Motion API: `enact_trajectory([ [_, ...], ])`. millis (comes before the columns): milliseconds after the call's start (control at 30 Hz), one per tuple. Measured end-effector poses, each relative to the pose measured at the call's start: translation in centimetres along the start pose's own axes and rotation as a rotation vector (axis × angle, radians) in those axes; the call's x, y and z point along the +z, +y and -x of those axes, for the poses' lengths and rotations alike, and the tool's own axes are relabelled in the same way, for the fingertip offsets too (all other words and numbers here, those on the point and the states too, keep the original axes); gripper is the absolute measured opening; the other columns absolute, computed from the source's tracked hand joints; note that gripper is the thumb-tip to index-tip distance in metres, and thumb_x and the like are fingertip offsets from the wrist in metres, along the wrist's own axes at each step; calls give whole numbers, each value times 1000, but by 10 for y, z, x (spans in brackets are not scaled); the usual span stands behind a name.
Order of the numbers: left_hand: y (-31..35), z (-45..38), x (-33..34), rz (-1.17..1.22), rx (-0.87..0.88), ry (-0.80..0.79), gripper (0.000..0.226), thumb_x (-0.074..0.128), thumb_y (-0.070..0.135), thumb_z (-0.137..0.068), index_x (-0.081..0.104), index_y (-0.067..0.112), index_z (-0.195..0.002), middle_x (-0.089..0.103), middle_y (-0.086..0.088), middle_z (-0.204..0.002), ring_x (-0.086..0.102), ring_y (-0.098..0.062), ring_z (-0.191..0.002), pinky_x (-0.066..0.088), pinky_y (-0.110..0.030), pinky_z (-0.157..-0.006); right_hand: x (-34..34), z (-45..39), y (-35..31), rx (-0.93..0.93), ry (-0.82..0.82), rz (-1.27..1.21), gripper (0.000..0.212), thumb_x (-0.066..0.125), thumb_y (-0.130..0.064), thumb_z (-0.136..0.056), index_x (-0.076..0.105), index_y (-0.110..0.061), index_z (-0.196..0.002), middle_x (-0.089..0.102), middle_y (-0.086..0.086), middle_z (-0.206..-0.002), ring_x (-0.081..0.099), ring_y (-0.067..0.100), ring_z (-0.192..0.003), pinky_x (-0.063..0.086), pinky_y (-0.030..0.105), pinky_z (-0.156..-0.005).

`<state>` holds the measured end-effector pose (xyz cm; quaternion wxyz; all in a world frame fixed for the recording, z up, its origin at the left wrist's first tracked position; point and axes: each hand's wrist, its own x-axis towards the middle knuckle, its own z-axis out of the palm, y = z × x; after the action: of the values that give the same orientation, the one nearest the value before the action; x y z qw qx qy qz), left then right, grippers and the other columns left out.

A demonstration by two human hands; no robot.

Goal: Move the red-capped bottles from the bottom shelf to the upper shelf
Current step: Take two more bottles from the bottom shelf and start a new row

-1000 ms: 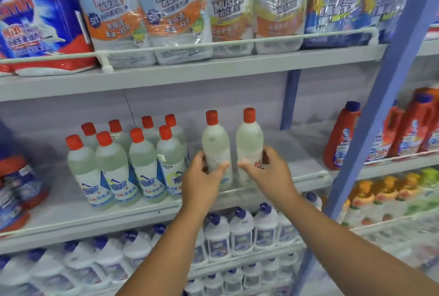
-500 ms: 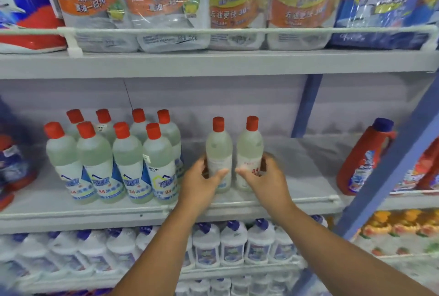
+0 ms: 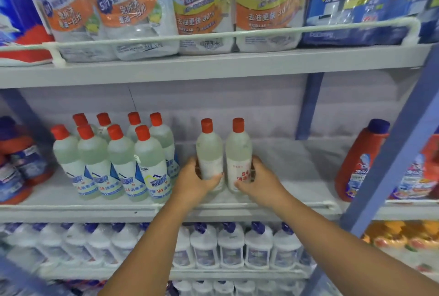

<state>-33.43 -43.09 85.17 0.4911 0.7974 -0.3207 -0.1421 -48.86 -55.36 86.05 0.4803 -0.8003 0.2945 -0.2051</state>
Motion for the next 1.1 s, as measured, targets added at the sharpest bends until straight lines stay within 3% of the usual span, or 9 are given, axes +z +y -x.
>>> enact_trajectory([
  [67,-5,-1,-10,96,-20,-139,57,80,11,-81,50,31,-124,66,11,-118,66,-13,-113,51,-24,-88,1,-1,2,6,9,5,52,79,-20,-83,47,-32,-122,60,-17,-106,61,4,-97,47,19,-80],
  [133,-5,0,-13,83,-37,-190,68,80,10,-80,44,31,-134,63,15,-120,63,-11,-116,50,-26,-91,4,-3,2,17,25,11,50,80,-22,-82,47,-33,-119,61,-17,-106,62,6,-98,49,23,-83],
  [200,-4,2,-9,21,-43,-115,75,89,23,-72,43,31,-130,62,15,-114,64,-8,-106,51,-28,-89,7,-5,2,18,41,10,52,82,-23,-80,49,-33,-119,63,-17,-108,64,7,-100,51,25,-85],
  [300,-3,2,-3,-42,-36,-19,68,93,31,-67,48,29,-118,64,14,-104,65,-8,-93,52,-30,-81,12,-7,2,16,58,16,51,82,-23,-80,49,-32,-117,63,-16,-108,64,6,-100,51,23,-83],
  [433,-11,-5,-9,-32,-6,-70,56,85,21,-78,54,25,-124,69,9,-112,68,-10,-101,56,-32,-90,16,-8,-1,31,73,20,49,82,-22,-82,49,-31,-116,62,-18,-105,62,3,-96,48,18,-79],
  [567,-11,-6,-16,-66,15,-132,57,79,24,-82,53,31,-132,66,12,-120,65,-9,-108,47,-26,-87,21,-10,-4,43,93,15,48,80,-19,-83,48,-31,-117,61,-18,-104,61,4,-97,46,13,-74],
  [700,-13,-6,-12,-106,29,-68,57,86,31,-75,58,32,-125,68,14,-115,66,-9,-103,48,-26,-82,26,-15,-8,64,106,16,48,79,-18,-84,48,-29,-119,62,-16,-105,63,8,-101,48,19,-79],
  [900,-12,-18,-5,-38,2,-40,51,83,25,-80,56,24,-124,70,6,-119,67,-14,-99,47,-27,-81,29,-23,-10,69,102,74,48,76,-19,-88,46,-28,-124,61,-16,-106,62,9,-100,45,14,-71],
  [1100,-12,-31,-4,20,-20,-56,53,81,22,-82,53,28,-127,67,5,-124,60,-11,-98,45,-27,-82,30,-36,-14,92,117,91,53,76,-21,-88,46,-25,-132,63,-8,-119,62,14,-110,50,28,-90],
])
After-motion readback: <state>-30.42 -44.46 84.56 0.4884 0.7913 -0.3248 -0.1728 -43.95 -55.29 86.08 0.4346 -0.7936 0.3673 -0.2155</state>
